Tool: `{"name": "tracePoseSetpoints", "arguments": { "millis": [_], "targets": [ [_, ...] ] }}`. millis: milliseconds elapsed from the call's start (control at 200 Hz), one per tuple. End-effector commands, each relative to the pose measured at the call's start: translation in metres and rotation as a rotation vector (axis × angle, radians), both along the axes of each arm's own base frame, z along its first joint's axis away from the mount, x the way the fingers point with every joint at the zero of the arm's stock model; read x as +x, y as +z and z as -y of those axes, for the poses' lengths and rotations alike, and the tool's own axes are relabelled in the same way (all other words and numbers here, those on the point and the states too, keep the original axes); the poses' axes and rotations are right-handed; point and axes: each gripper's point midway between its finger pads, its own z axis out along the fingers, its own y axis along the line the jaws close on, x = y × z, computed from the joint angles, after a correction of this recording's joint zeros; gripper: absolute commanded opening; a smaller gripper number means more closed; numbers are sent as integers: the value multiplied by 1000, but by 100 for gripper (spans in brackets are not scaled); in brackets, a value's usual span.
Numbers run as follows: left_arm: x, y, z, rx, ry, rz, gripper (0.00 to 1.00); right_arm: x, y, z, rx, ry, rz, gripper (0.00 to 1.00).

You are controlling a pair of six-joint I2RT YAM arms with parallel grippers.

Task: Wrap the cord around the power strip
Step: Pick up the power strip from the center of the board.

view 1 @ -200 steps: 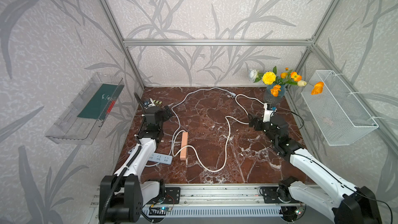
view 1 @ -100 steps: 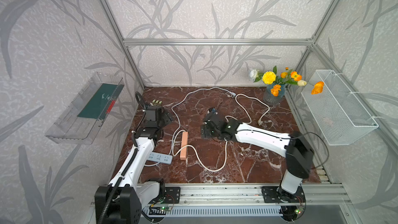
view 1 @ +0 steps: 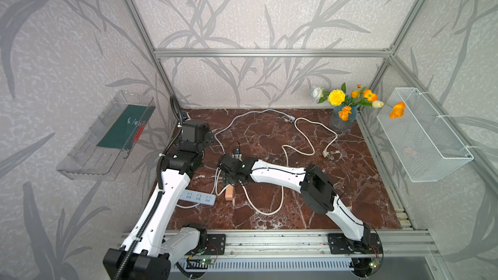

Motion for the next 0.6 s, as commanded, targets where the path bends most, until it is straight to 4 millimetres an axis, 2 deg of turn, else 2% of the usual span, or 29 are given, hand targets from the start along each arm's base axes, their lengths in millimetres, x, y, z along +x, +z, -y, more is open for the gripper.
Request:
{"name": "tracePoseSetpoints", "arguments": {
  "millis": [0, 220, 355, 450, 520, 535, 595],
  "targets": [
    [-16, 8, -11, 44, 45, -19, 90, 7, -13, 7, -43, -38, -29, 79],
    [-12, 16, 4, -1, -11, -1, 85, 28, -18, 0, -15, -66, -10, 65],
    [-6, 25, 21, -59, -86, 28, 79, 41, -16, 5, -24, -74, -1, 46],
    [-2, 35, 40, -87, -180, 44, 79, 59, 13, 19, -9, -87, 72, 38],
    [2, 43, 58, -108, -266, 52, 78, 69, 52, 27, 31, -87, 166, 37],
    [3, 45, 63, -115, -283, 55, 78, 84, 61, 38, 40, -114, 191, 37],
    [5, 51, 81, -144, -363, 62, 78, 99, 102, 52, 59, -111, 293, 33]
  ]
}}
